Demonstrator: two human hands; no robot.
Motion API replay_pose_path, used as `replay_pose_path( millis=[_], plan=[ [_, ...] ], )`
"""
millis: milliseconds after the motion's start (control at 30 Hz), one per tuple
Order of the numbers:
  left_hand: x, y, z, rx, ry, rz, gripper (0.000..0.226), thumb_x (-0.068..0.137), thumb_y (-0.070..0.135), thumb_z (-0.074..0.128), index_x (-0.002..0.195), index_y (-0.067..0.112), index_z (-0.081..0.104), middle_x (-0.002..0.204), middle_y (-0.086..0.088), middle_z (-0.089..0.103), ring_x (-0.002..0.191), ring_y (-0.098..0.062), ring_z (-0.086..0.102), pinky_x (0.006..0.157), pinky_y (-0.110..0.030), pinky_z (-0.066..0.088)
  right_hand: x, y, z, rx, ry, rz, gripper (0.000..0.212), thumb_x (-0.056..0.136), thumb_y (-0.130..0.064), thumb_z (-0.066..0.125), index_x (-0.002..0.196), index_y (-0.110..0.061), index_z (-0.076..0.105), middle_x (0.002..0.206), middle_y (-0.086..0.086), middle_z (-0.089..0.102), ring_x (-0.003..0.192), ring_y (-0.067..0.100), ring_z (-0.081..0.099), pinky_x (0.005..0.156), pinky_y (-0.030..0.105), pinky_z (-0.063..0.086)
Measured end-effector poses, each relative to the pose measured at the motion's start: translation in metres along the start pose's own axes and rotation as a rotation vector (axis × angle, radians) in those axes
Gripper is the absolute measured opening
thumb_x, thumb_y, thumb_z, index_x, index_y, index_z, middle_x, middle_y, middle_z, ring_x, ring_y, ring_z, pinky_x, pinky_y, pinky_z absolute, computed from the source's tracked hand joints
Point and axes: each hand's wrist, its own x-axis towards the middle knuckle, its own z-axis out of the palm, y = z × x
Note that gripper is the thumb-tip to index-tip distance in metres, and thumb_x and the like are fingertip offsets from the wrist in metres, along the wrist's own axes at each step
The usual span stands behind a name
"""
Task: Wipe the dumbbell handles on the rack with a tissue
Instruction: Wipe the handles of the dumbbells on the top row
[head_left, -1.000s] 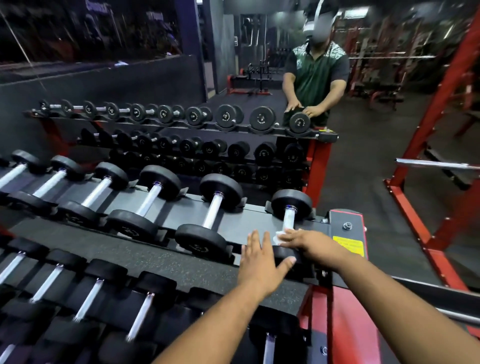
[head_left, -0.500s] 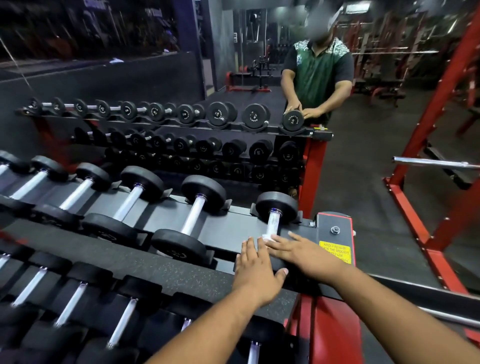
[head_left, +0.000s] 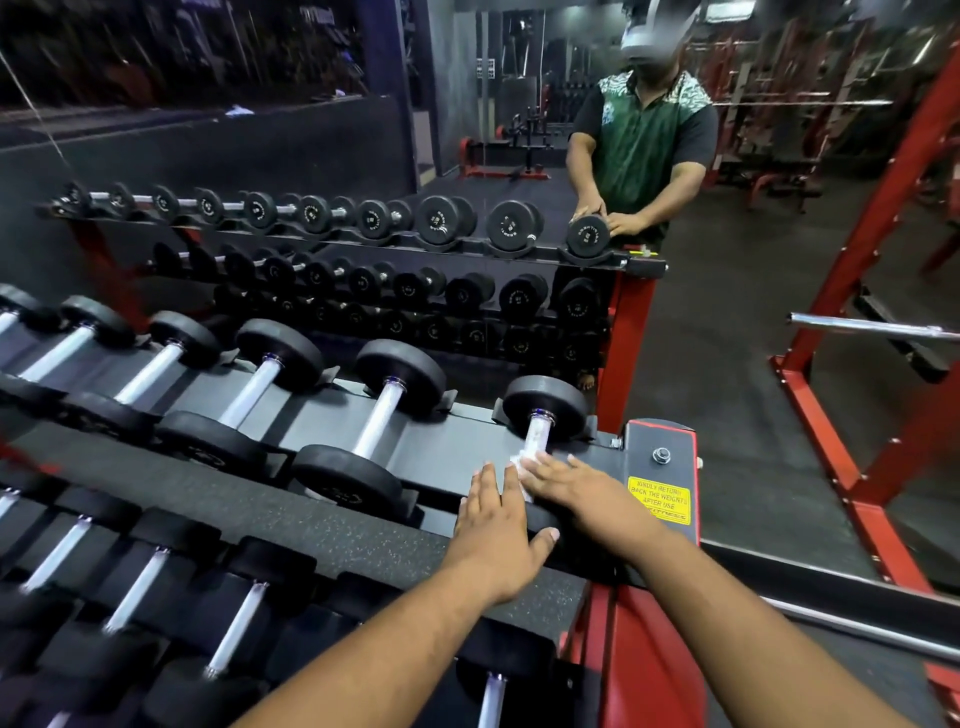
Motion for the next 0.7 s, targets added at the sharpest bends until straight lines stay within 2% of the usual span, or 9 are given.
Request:
replay_pose_path(
  millis=[133,233,300,367,467,533,567,633,700],
  plan=[
    [0.0,-0.002,-0.001,-0.003,-0.006,0.005,0.091,0.101,0.058,0.04,0.158,0.017,-0.019,0.165,-0.014,-0.025,0.153,-0.026,-0.021,0.126,-0.041,-0.004,0.027,-0.015,0.0,0.142,0.145,0.192,0.064,0.105,-0.008,0.036,0.159,-0.035,0.015,0.161,-0.025,-0.003,0.151,0.0,-0.005,0.124,0.037,0.014],
    [0.001,-0.004,-0.002,-0.001,-0.014,0.014,0.091,0.102,0.058,0.039,0.158,0.017,-0.019,0.164,-0.013,-0.027,0.153,-0.026,-0.022,0.125,-0.041,-0.005,0.022,-0.023,0.008,0.333,0.23,0.282,0.051,0.107,-0.018,0.04,0.154,-0.034,0.033,0.158,-0.023,0.016,0.146,-0.006,0.014,0.121,0.026,0.019],
    [0.001,-0.004,-0.001,0.002,-0.008,0.012,0.091,0.102,0.058,0.04,0.158,0.017,-0.018,0.165,-0.014,-0.026,0.153,-0.027,-0.021,0.125,-0.041,-0.005,0.012,-0.023,0.012,0.3,0.282,0.311,0.053,0.101,-0.013,0.05,0.146,-0.039,0.046,0.154,-0.016,0.038,0.136,0.002,0.043,0.111,0.026,0.038],
    [0.002,-0.002,0.0,0.01,0.0,0.011,0.091,0.101,0.058,0.04,0.159,0.017,-0.018,0.165,-0.014,-0.025,0.154,-0.028,-0.02,0.125,-0.042,-0.004,0.004,-0.021,0.018,0.322,0.3,0.362,0.052,0.096,-0.011,0.057,0.142,-0.037,0.052,0.141,-0.006,0.058,0.123,0.013,0.059,0.097,0.026,0.048],
    [0.002,-0.002,0.0,0.032,0.0,0.009,0.091,0.101,0.06,0.038,0.158,0.016,-0.018,0.165,-0.016,-0.024,0.154,-0.03,-0.019,0.124,-0.042,-0.004,0.014,-0.026,0.013,0.545,0.366,0.493,0.046,0.098,-0.008,0.056,0.142,-0.021,0.055,0.131,-0.006,0.064,0.121,0.009,0.058,0.089,0.018,0.042],
    [0.004,-0.001,-0.001,0.038,-0.005,0.009,0.091,0.101,0.06,0.037,0.158,0.016,-0.019,0.164,-0.016,-0.025,0.154,-0.03,-0.019,0.124,-0.042,-0.004,0.031,-0.029,0.005,0.735,0.428,0.593,0.045,0.098,-0.004,0.051,0.142,-0.015,0.054,0.128,-0.005,0.062,0.119,0.011,0.056,0.092,0.021,0.041],
    [0.0,-0.001,-0.002,0.043,-0.007,0.005,0.091,0.102,0.06,0.037,0.158,0.016,-0.019,0.164,-0.016,-0.026,0.153,-0.03,-0.019,0.124,-0.042,-0.004,0.038,-0.031,0.003,0.851,0.455,0.642,0.042,0.098,-0.004,0.049,0.137,-0.017,0.059,0.124,-0.005,0.064,0.114,0.013,0.058,0.091,0.024,0.043],
    [0.0,-0.002,-0.001,0.037,-0.006,0.01,0.09,0.102,0.06,0.037,0.158,0.016,-0.019,0.164,-0.015,-0.026,0.154,-0.03,-0.019,0.124,-0.041,-0.005,0.048,-0.028,0.008,1.018,0.486,0.689,0.033,0.097,-0.005,0.046,0.106,-0.024,0.072,0.091,-0.007,0.069,0.086,0.014,0.057,0.073,0.027,0.044],
    [0.001,-0.003,0.0,0.034,0.003,0.015,0.091,0.102,0.06,0.037,0.158,0.016,-0.019,0.165,-0.015,-0.026,0.154,-0.029,-0.019,0.124,-0.041,-0.005,0.05,-0.028,0.011,1.001,0.428,0.743,0.024,0.092,-0.01,0.047,0.084,-0.017,0.068,0.069,-0.005,0.061,0.069,0.016,0.048,0.064,0.029,0.037]
  ],
)
